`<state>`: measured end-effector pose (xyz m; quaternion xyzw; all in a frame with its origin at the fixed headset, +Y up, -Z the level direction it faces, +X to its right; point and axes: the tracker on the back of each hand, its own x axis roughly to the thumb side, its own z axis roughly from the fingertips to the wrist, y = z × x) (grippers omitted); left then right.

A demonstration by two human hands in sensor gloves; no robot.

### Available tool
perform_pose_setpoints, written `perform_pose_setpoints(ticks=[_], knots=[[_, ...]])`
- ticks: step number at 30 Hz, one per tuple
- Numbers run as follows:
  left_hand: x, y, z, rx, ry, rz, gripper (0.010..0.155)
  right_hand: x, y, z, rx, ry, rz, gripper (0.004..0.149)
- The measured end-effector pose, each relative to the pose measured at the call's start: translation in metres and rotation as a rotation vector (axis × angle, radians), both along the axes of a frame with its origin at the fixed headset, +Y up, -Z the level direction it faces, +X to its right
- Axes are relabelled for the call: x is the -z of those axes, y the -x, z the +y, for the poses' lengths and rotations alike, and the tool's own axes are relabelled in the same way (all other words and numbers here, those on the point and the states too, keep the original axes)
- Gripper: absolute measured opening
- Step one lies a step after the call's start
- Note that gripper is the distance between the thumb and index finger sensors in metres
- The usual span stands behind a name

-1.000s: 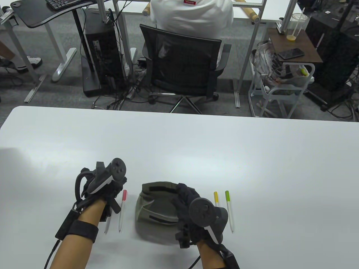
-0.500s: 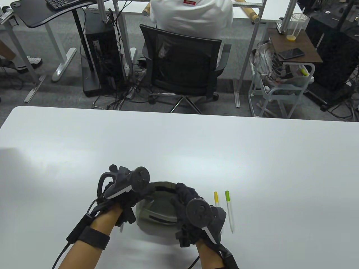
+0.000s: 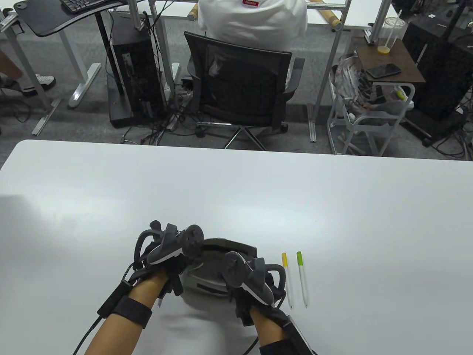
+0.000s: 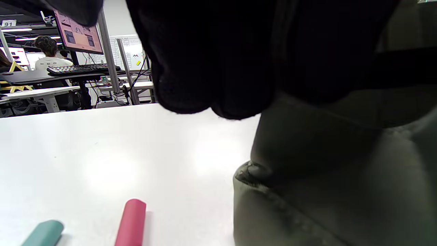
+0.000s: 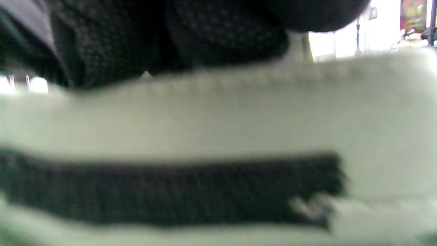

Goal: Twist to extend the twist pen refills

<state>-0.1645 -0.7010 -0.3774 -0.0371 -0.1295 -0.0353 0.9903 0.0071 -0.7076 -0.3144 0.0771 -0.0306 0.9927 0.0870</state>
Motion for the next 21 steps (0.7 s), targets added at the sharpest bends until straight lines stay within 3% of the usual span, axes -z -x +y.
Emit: perform_pose_setpoints(ticks=[6,13,21], knots=[[0.003,0.0,0.0,-0.009,-0.009,0.011,0.046,0.002,0.02,-0.024,-0.262,0.187,0.105,0.062],[0.005,0.001,0.0,-0.026,0.003,0.022,0.046,-0.003,0.04,-0.043,-0.459,0.152,0.167,0.065],[0.006,0.001,0.001,-0.03,0.019,0.021,0.045,-0.001,0.041,-0.048,-0.437,0.109,0.184,0.058]])
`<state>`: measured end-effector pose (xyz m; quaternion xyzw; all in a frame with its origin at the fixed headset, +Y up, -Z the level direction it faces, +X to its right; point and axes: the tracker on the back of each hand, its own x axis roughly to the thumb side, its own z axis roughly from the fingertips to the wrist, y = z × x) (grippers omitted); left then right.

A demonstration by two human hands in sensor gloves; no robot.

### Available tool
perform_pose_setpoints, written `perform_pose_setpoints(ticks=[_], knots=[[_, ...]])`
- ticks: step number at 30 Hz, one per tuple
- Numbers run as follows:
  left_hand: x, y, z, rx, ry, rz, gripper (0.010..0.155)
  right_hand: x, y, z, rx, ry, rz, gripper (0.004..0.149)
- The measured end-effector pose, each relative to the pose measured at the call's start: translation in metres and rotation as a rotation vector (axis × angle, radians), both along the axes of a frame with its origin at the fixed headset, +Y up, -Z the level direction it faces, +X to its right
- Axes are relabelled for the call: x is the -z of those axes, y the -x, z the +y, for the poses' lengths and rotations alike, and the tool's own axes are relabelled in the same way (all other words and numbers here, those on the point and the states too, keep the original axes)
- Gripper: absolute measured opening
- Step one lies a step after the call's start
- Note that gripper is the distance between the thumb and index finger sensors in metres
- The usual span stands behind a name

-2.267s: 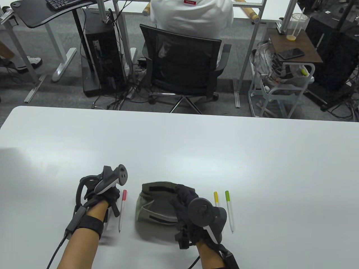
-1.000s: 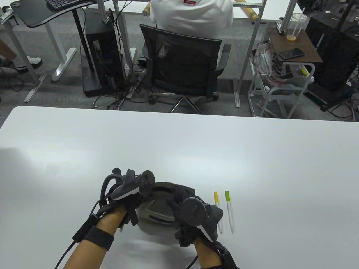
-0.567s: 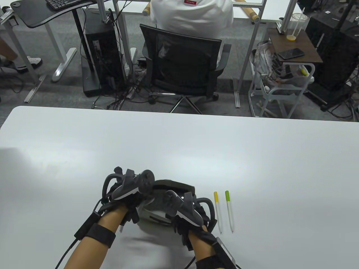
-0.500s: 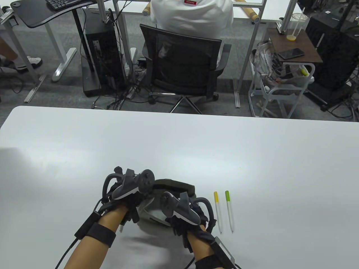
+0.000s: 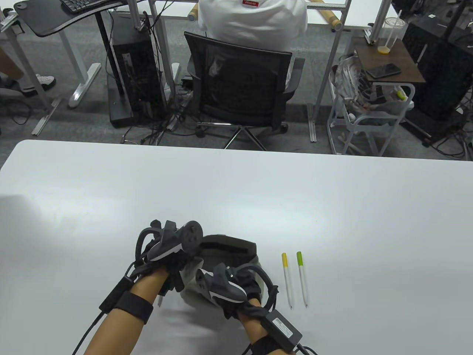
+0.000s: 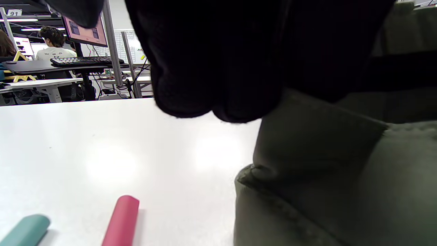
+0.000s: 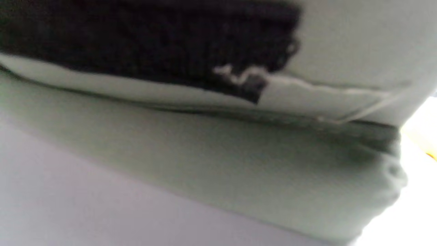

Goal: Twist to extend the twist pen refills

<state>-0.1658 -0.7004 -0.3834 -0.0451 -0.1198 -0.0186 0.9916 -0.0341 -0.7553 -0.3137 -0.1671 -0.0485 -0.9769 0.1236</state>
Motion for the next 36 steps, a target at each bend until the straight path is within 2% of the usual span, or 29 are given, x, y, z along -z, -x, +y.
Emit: perform_pose_setpoints(ticks=[3,4,7,11,26,28,32,36], knots=[[0.001,0.0,0.0,0.002,0.003,0.002,0.045,0.001,0.0,-0.001,0.013,-0.007,0.002,0.049],[0.001,0.0,0.0,0.003,0.004,0.003,0.045,0.0,-0.001,-0.004,0.024,-0.05,-0.018,0.042],[0.002,0.0,0.0,0.007,0.004,0.004,0.045,-0.003,-0.003,-0.004,0.047,-0.064,-0.009,0.042],[0.003,-0.001,0.0,0.014,0.001,0.008,0.045,-0.002,-0.005,-0.004,0.047,-0.018,-0.027,0.047],[0.003,0.0,0.001,0.015,0.011,-0.009,0.044,-0.003,-0.01,-0.002,0.09,-0.058,-0.042,0.044],[0.003,0.0,0.001,0.014,0.006,-0.009,0.044,-0.004,-0.016,0.005,0.142,-0.053,-0.068,0.045],[0.002,0.0,0.0,0.017,0.006,-0.011,0.045,-0.008,-0.039,0.032,0.375,-0.087,-0.143,0.044],[-0.002,0.002,0.008,0.014,0.024,0.003,0.052,-0.02,-0.072,0.065,0.697,-0.232,-0.219,0.044]])
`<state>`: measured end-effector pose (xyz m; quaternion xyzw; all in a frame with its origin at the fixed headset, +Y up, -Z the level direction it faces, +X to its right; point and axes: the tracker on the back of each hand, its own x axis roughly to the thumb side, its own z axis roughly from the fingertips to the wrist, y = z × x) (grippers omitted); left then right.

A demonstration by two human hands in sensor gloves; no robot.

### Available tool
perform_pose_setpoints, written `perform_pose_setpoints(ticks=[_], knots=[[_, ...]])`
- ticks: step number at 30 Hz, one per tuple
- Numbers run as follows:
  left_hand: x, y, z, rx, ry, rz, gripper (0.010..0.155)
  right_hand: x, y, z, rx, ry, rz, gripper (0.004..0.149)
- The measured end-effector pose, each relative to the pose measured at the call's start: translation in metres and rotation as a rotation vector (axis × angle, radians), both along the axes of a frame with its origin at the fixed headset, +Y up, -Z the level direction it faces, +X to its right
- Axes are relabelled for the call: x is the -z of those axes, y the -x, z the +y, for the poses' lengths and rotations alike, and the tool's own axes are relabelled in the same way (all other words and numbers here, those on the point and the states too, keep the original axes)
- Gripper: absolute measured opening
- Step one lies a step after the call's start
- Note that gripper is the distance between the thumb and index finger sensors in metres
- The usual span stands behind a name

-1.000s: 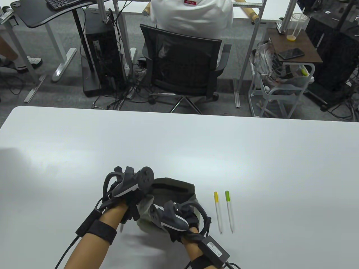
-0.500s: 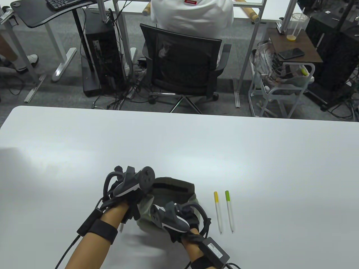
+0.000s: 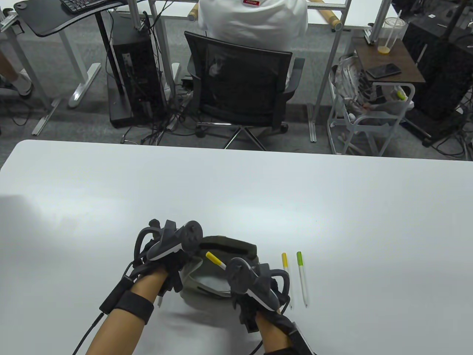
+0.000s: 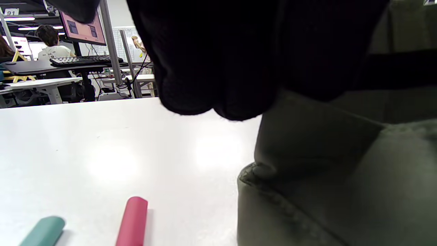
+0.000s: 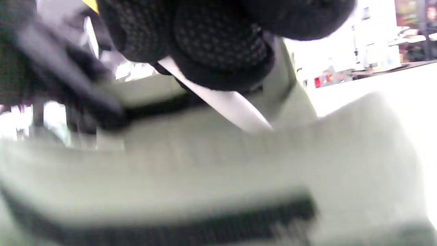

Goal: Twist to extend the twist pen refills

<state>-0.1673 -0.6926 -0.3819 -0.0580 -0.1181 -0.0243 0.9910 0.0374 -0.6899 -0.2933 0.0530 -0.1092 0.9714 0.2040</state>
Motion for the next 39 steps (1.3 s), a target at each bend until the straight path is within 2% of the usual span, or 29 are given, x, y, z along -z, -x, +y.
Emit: perform_pose_setpoints(ticks=[4,6,11,15,18,21,24,28,39], knots=[[-0.008,0.007,0.024,-0.097,-0.017,0.021,0.064,-0.009,-0.026,0.019,0.299,-0.102,-0.07,0.045],[-0.016,0.007,0.048,-0.181,-0.074,0.014,0.066,-0.011,-0.035,0.022,0.389,-0.143,-0.086,0.045],[-0.042,-0.005,0.107,-0.376,-0.271,-0.066,0.063,-0.014,-0.03,0.021,0.381,-0.171,-0.058,0.045],[-0.062,-0.025,0.131,-0.513,-0.31,-0.168,0.062,-0.014,-0.025,0.019,0.371,-0.15,-0.042,0.045],[-0.069,-0.039,0.136,-0.484,-0.297,-0.193,0.063,-0.015,-0.023,0.018,0.357,-0.15,-0.035,0.045],[-0.071,-0.052,0.134,-0.38,-0.296,-0.176,0.063,-0.016,-0.02,0.018,0.347,-0.15,-0.027,0.045],[-0.07,-0.059,0.13,-0.32,-0.319,-0.185,0.056,-0.016,-0.018,0.018,0.333,-0.153,-0.021,0.045],[-0.07,-0.062,0.127,-0.335,-0.329,-0.206,0.048,-0.016,-0.017,0.016,0.331,-0.145,-0.021,0.045],[-0.071,-0.058,0.125,-0.392,-0.317,-0.282,0.044,-0.015,-0.017,0.015,0.335,-0.14,-0.014,0.045]])
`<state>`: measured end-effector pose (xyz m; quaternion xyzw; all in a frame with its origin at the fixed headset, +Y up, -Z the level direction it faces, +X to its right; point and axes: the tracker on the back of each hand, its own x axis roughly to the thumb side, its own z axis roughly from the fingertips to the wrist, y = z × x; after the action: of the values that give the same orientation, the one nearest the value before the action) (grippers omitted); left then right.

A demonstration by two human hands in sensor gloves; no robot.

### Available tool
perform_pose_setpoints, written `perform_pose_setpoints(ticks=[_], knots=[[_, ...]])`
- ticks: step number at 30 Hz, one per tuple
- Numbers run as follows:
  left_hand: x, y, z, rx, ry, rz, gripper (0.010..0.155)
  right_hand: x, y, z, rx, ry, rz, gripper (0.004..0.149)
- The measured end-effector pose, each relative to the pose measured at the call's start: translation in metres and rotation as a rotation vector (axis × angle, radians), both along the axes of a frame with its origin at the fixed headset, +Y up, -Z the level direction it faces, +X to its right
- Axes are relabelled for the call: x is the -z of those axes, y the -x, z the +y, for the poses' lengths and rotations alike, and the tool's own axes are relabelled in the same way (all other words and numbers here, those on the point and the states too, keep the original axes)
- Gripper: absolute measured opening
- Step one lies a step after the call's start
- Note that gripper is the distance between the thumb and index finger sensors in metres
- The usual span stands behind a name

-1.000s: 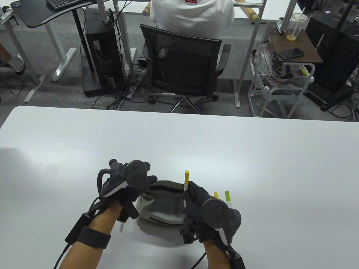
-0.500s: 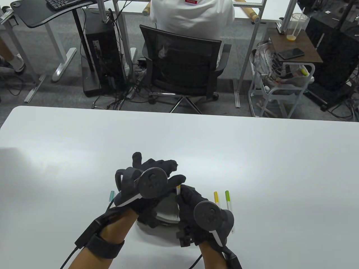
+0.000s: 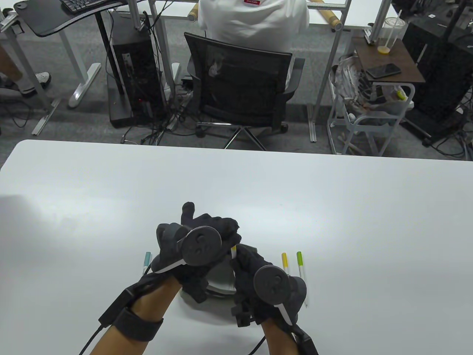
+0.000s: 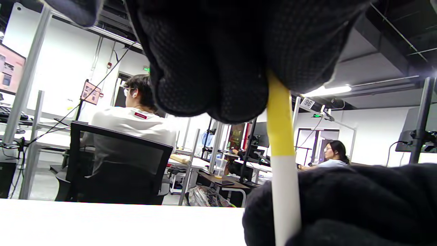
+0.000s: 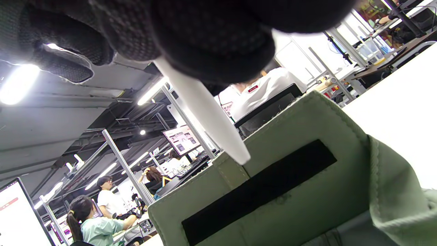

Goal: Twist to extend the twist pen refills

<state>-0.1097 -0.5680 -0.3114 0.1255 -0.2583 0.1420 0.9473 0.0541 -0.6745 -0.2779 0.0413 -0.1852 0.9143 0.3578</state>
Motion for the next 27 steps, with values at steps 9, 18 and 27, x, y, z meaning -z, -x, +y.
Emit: perform_pose_setpoints(ticks=[9,18,27], knots=[[0.0,0.003,-0.002,-0.006,0.033,-0.047,0.042,0.0,0.002,-0.001,-0.012,0.01,0.011,0.045],[-0.003,0.01,-0.013,-0.034,0.049,-0.088,0.044,-0.001,0.005,-0.002,-0.034,0.014,0.032,0.044],[-0.011,0.028,-0.022,-0.07,0.005,-0.058,0.054,-0.002,0.008,-0.002,-0.042,0.007,0.04,0.045]])
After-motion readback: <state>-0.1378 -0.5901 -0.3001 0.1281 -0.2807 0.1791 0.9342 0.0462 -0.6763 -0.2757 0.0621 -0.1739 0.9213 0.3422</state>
